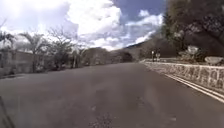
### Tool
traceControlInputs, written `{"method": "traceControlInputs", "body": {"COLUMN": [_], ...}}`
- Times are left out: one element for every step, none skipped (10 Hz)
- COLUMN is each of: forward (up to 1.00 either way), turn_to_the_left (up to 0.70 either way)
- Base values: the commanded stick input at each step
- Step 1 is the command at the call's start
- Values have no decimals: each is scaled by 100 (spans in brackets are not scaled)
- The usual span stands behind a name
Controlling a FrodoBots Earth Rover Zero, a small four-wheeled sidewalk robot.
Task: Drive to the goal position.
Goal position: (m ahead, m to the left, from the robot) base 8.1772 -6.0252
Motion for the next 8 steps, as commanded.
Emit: {"method": "traceControlInputs", "body": {"forward": [70, 70, 70, 70, 70, 70, 70, 70], "turn_to_the_left": [-2, -14, -25, -27, -27, -22, -10, 0]}}
